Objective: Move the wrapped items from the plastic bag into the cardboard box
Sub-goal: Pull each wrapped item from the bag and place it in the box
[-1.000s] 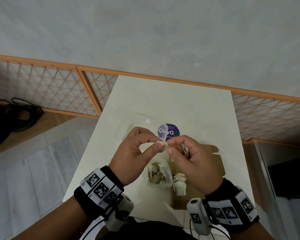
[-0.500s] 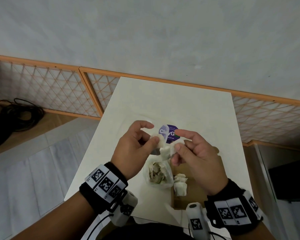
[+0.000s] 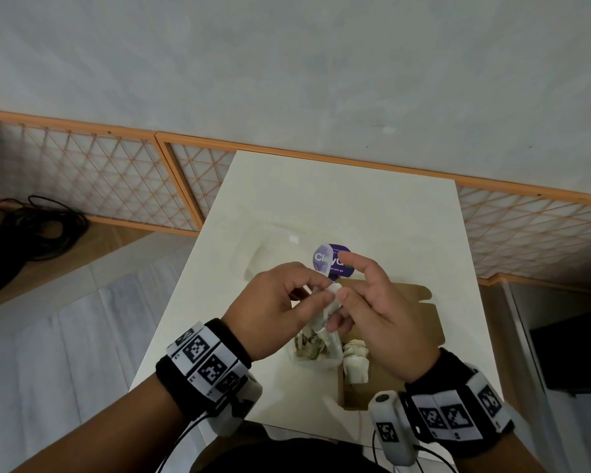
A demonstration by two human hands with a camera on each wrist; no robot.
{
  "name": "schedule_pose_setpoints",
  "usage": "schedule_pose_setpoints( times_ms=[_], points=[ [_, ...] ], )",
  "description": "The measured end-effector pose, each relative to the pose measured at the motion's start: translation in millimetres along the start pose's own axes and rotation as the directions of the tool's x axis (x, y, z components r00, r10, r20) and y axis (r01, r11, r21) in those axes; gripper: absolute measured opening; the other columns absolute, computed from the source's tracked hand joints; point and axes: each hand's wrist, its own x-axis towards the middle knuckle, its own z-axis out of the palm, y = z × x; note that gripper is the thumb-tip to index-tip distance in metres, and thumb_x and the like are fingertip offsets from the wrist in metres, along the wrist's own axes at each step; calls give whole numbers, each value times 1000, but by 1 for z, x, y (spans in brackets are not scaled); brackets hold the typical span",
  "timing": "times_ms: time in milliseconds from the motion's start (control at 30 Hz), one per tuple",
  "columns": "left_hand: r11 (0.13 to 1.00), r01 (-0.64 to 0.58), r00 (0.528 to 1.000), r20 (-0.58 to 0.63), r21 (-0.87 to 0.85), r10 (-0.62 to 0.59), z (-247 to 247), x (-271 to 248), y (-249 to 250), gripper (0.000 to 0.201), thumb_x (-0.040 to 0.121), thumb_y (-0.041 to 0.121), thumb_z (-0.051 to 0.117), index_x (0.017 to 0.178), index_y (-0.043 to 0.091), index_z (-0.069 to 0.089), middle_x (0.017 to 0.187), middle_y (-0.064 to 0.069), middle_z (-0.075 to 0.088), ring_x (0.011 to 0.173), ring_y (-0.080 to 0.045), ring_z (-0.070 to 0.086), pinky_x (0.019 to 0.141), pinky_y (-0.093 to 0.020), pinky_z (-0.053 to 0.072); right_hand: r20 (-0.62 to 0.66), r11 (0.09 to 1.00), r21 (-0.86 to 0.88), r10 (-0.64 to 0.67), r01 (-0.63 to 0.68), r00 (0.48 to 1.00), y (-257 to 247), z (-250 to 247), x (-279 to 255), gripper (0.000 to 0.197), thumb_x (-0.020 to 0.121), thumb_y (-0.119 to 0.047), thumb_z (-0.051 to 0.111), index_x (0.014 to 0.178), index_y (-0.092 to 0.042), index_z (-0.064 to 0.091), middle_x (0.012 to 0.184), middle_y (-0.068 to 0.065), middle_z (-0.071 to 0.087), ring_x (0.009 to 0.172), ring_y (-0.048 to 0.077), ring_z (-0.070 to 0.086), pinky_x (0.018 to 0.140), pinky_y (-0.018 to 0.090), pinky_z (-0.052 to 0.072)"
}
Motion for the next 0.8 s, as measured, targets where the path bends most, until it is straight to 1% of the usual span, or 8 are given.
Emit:
schedule_pose_setpoints(
  times_ms=[167, 300, 367, 433, 500, 600, 667, 800],
  points=[
    [996, 9, 998, -68, 87, -4, 0, 1, -1, 6, 96, 22, 72, 92, 26, 76, 86, 10, 73, 85, -13, 71, 78, -34, 57, 8, 994, 93, 50, -50, 999, 2, 0, 1, 43, 108, -17, 49, 150, -20, 41, 88, 15, 73, 76, 26, 75, 71, 34, 61],
    [985, 172, 977, -129, -9, -172, -1, 5, -1, 11, 96, 23, 71, 86, 23, 76, 76, 8, 75, 72, -6, 70, 71, -26, 56, 42, 990, 85, 112, -115, 993, 14, 1, 3, 71, 87, -38, 75, 148, -25, 41, 101, 3, 72, 79, 17, 70, 74, 31, 60],
    [972, 223, 966, -118, -75, -230, -1, 5, -2, 12, 96, 24, 73, 85, 20, 78, 75, 3, 75, 69, -13, 69, 67, -28, 56, 35, 990, 45, 130, -131, 991, 27, 5, 5, 81, 82, -37, 87, 147, -33, 40, 110, 4, 69, 79, 16, 65, 73, 30, 58],
    [960, 251, 958, -107, -126, -265, -2, 4, -3, 12, 95, 24, 73, 86, 18, 78, 78, -4, 76, 76, -25, 70, 73, -38, 58, 8, 992, 30, 123, -123, 992, 37, 9, 7, 75, 83, -31, 84, 145, -35, 42, 109, 7, 71, 80, 22, 68, 74, 37, 61],
    [949, 268, 954, -91, -167, -285, -2, 2, -3, 13, 96, 23, 72, 86, 16, 78, 79, -9, 76, 80, -31, 70, 77, -40, 57, -31, 992, 56, 114, -112, 993, 40, 11, 9, 60, 90, -23, 79, 140, -31, 47, 104, 4, 74, 82, 23, 72, 78, 43, 62],
    [939, 288, 946, -96, -190, -310, -3, -1, -6, 14, 97, 22, 71, 86, 16, 76, 71, -3, 75, 65, -15, 67, 64, -26, 54, -39, 993, 77, 89, -86, 995, 37, 12, 10, 40, 98, -14, 70, 133, -23, 53, 92, 1, 74, 70, 10, 69, 71, 29, 57],
    [928, 300, 940, -94, -221, -327, -4, -2, -8, 14, 96, 23, 72, 86, 14, 76, 68, 0, 73, 61, -7, 63, 62, -18, 49, -13, 996, 56, 64, -63, 998, 35, 12, 11, 37, 99, -11, 67, 131, -21, 53, 83, -3, 73, 68, 10, 68, 69, 27, 56],
    [904, 321, 935, -58, -281, -350, -3, -4, -11, 17, 91, 24, 77, 88, 7, 75, 73, -7, 75, 64, -14, 65, 64, -23, 52, 47, 999, 11, 47, -48, 998, 38, 18, 15, 46, 97, -10, 70, 135, -28, 50, 74, 8, 63, 70, 24, 62, 73, 42, 58]
  ],
)
